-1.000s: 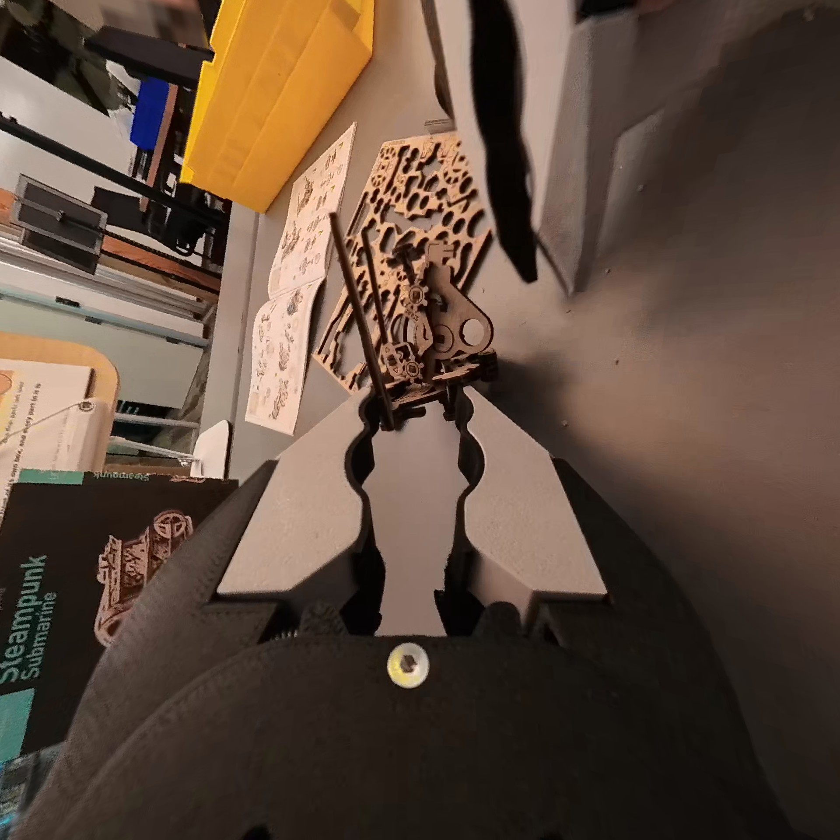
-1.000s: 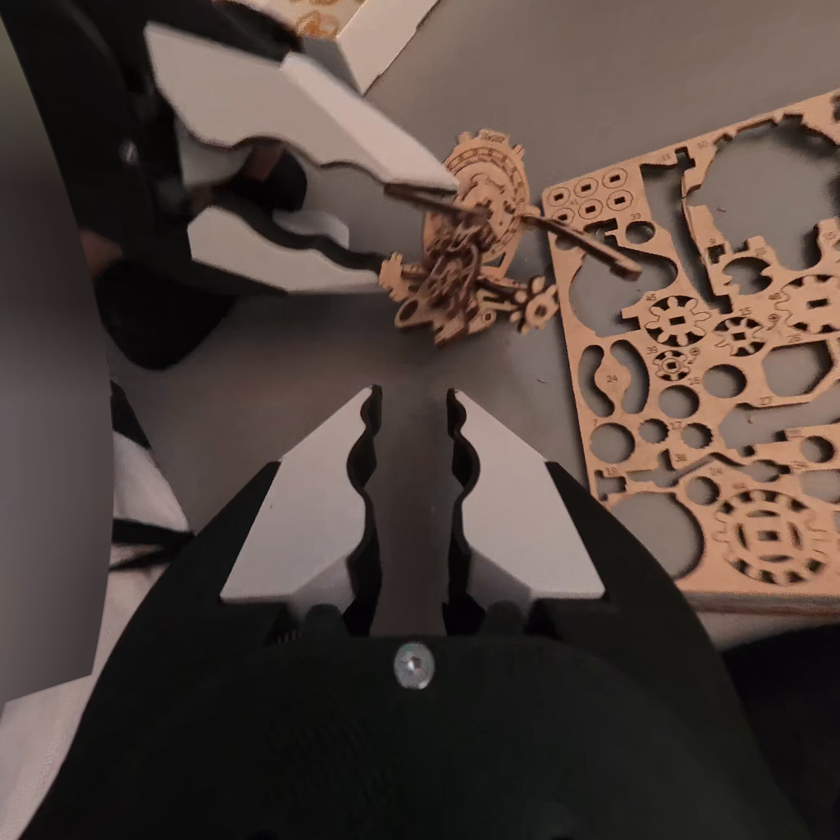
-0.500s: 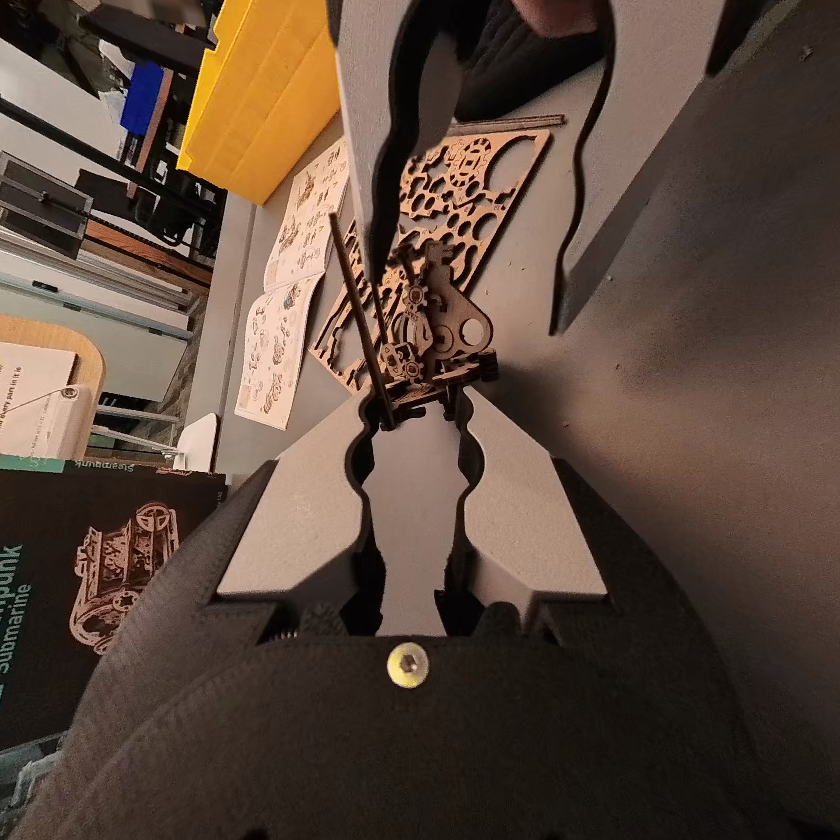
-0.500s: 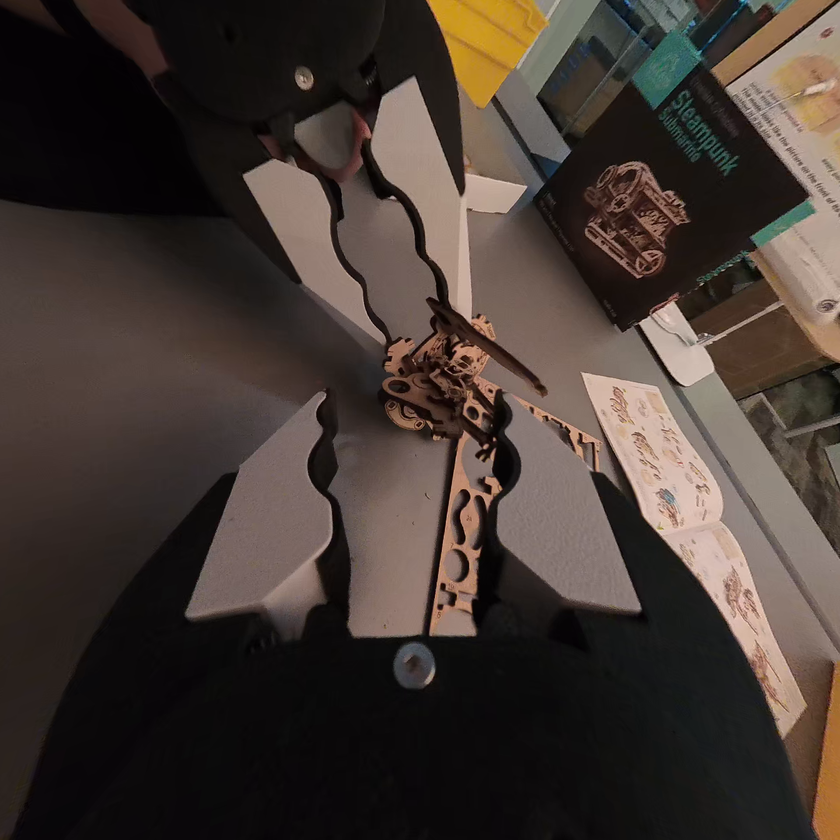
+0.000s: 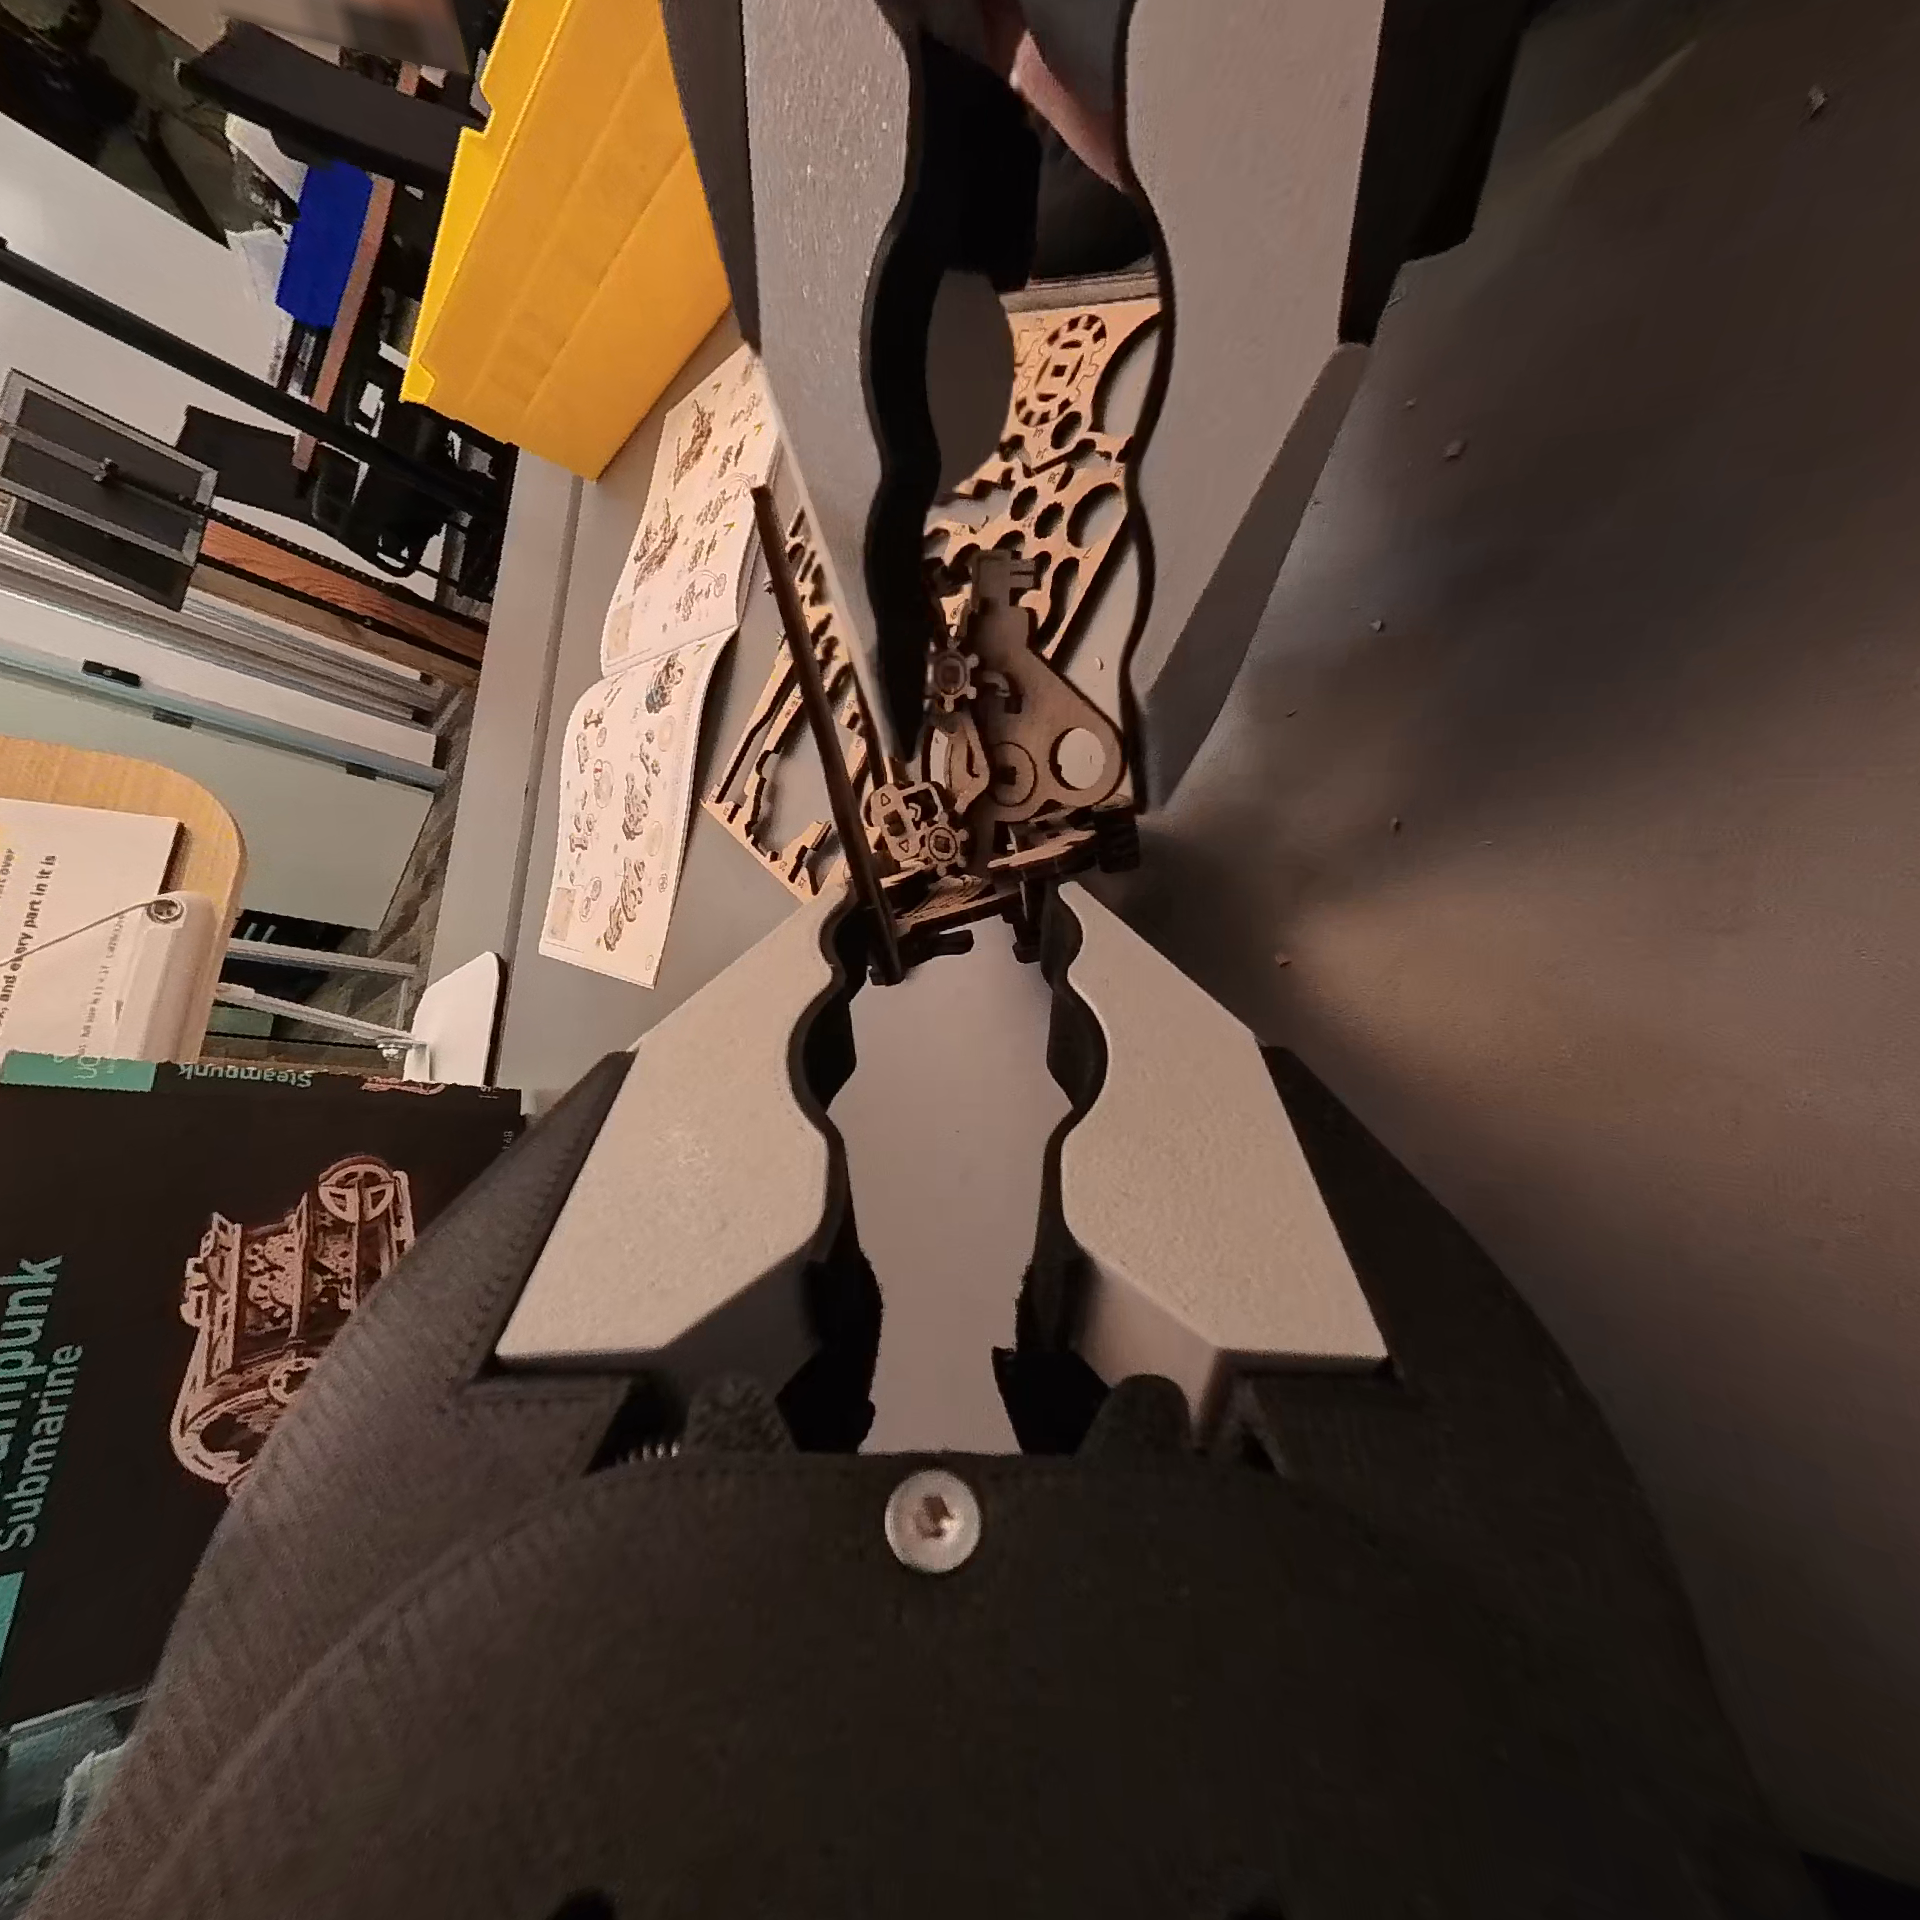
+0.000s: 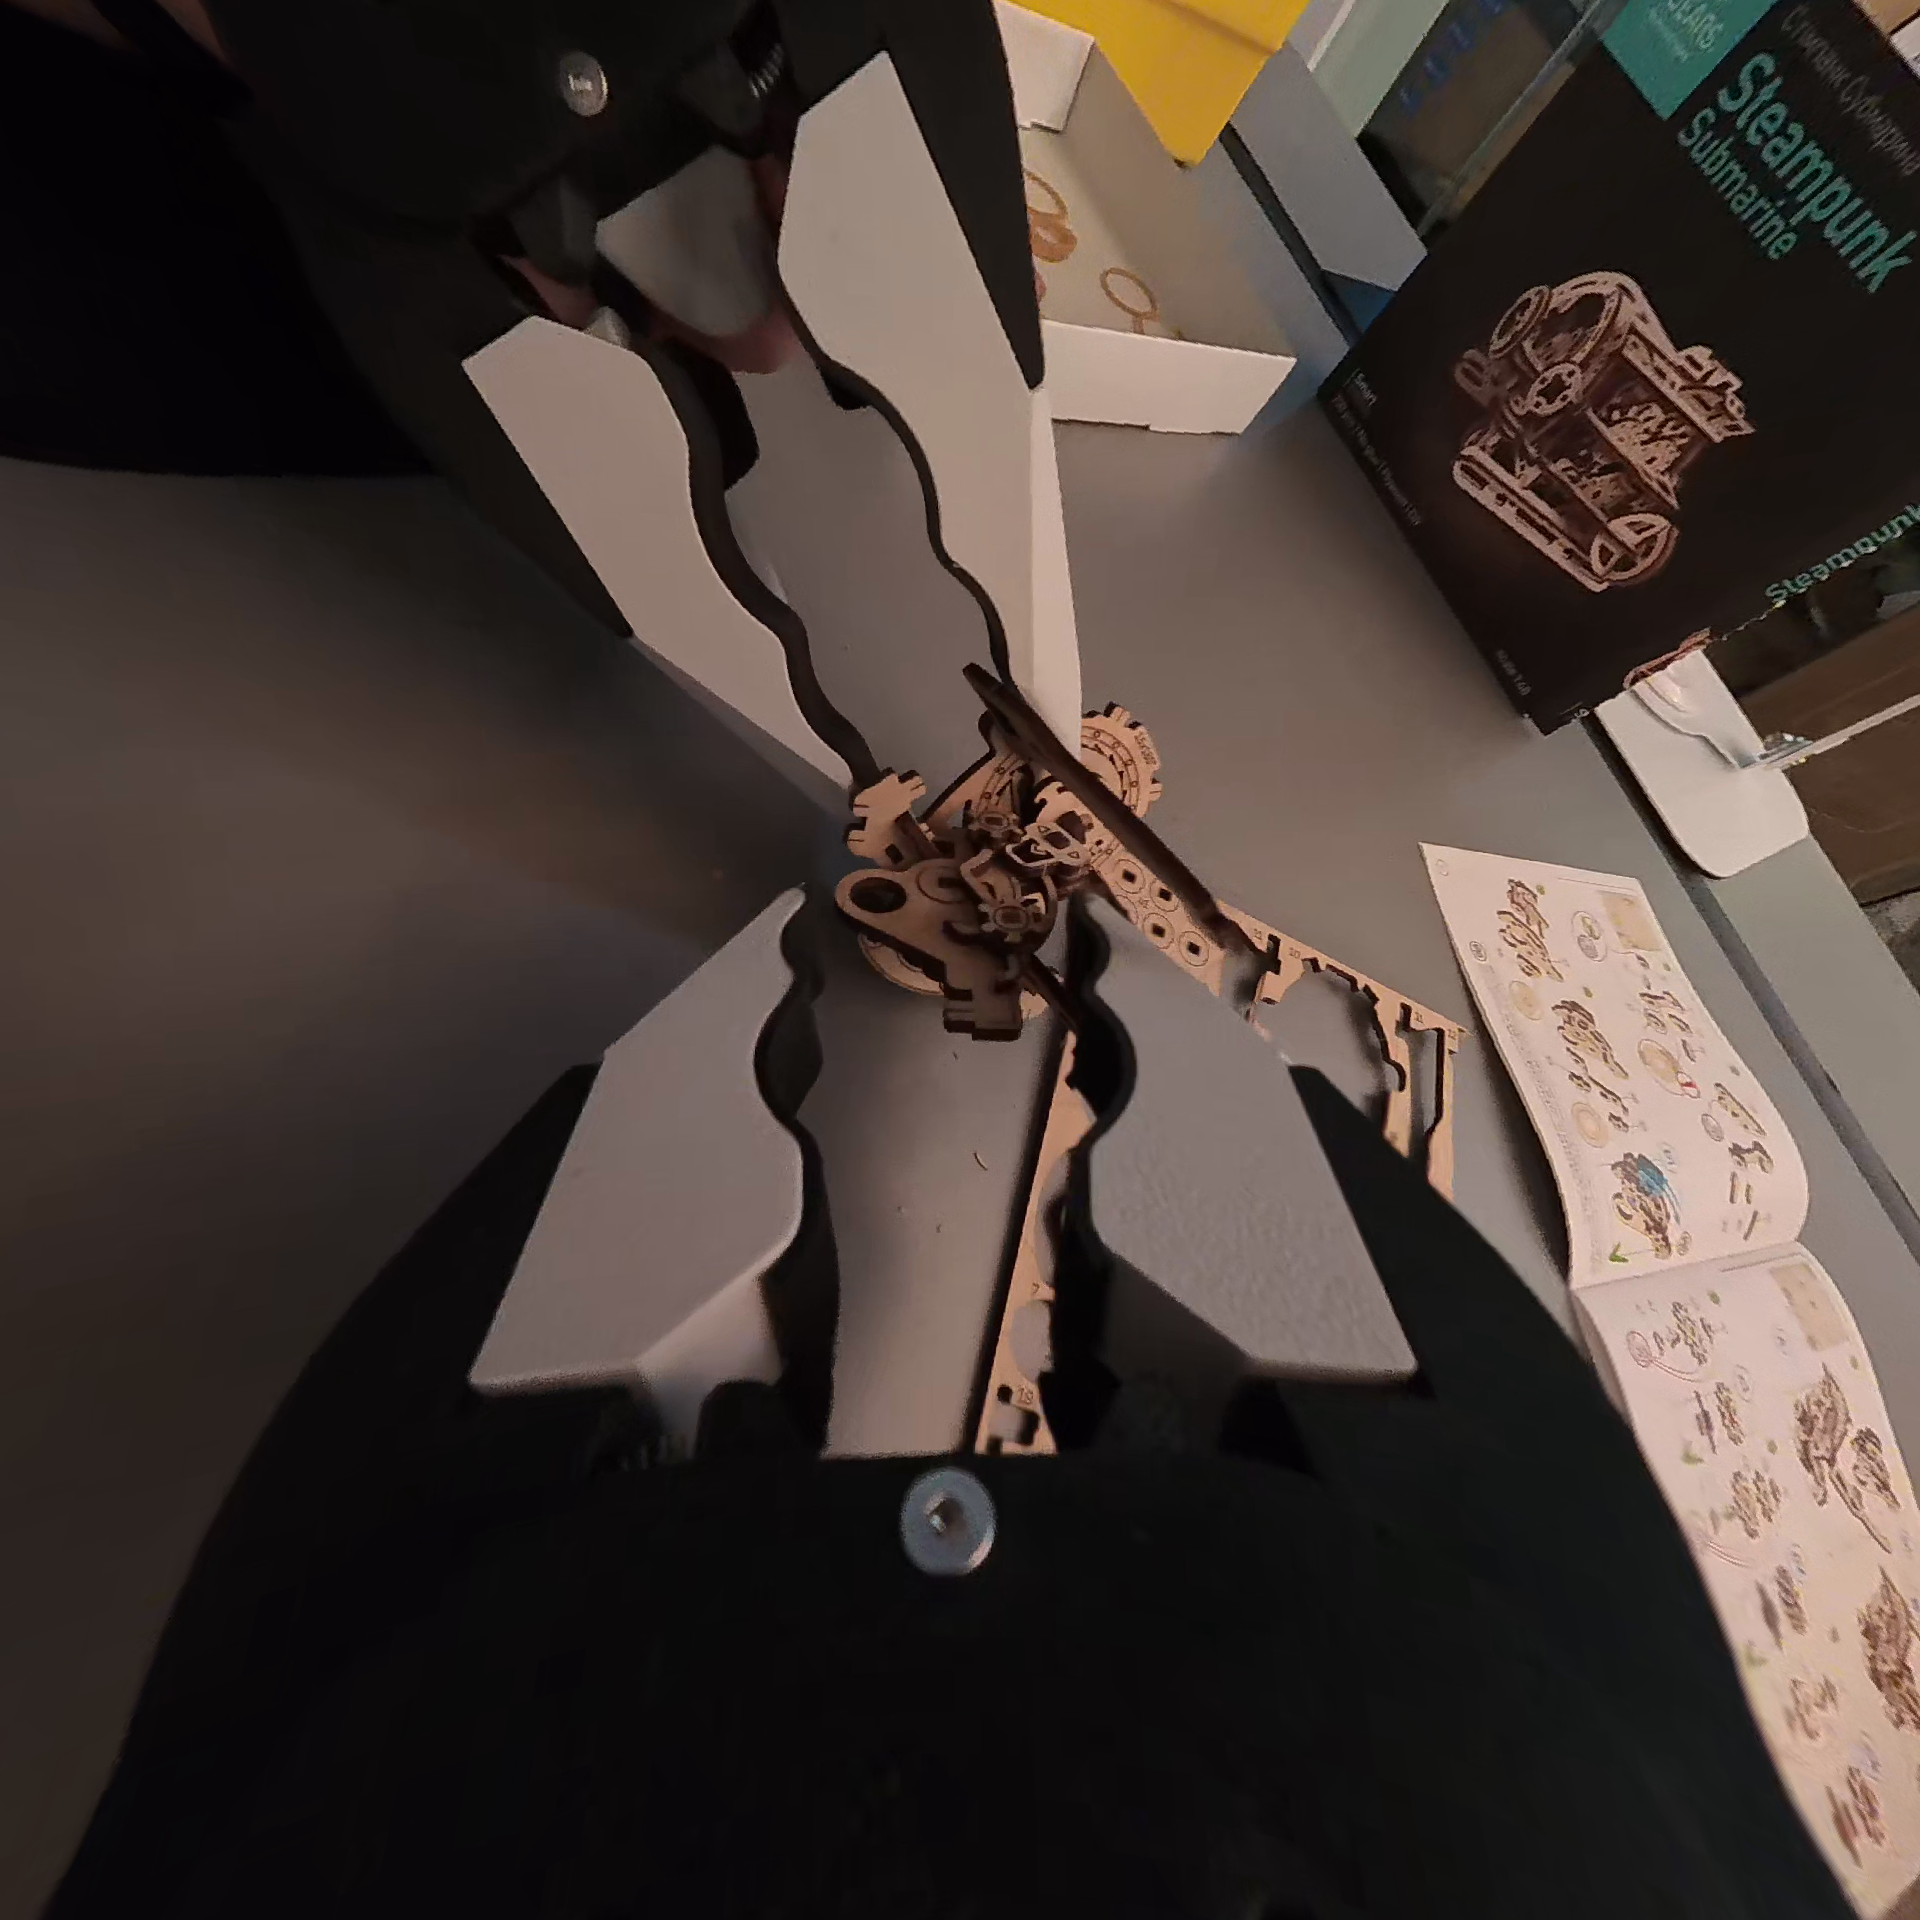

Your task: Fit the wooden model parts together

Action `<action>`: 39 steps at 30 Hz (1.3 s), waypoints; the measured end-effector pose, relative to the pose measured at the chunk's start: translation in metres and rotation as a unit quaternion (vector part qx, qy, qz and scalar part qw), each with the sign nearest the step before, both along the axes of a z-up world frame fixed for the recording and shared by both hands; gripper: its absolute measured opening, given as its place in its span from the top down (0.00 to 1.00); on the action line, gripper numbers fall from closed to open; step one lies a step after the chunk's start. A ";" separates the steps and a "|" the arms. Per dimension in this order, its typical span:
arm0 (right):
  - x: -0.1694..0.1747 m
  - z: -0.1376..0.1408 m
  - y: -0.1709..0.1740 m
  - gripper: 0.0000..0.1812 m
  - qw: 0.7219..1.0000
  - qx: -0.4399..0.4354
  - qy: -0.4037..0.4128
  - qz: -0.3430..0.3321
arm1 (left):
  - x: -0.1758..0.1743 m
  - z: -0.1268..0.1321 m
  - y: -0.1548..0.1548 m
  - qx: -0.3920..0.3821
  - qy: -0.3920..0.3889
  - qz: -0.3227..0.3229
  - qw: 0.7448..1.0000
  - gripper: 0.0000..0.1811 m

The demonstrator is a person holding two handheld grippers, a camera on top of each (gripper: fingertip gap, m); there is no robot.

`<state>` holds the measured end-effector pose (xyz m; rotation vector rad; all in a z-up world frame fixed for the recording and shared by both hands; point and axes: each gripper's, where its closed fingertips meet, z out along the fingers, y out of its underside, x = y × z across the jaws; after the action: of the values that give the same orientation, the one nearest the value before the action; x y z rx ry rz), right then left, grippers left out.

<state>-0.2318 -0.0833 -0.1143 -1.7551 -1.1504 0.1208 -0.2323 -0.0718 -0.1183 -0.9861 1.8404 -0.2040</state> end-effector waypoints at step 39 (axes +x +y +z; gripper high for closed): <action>-0.009 0.023 -0.013 0.78 0.979 0.045 0.017 0.200 | -0.002 0.017 -0.014 -0.051 -0.078 -0.096 0.991 0.83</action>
<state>-0.2410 -0.0959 -0.0911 -1.4179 -1.4502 0.3336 -0.2346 -0.0859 -0.1015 -0.8359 1.7933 -0.4843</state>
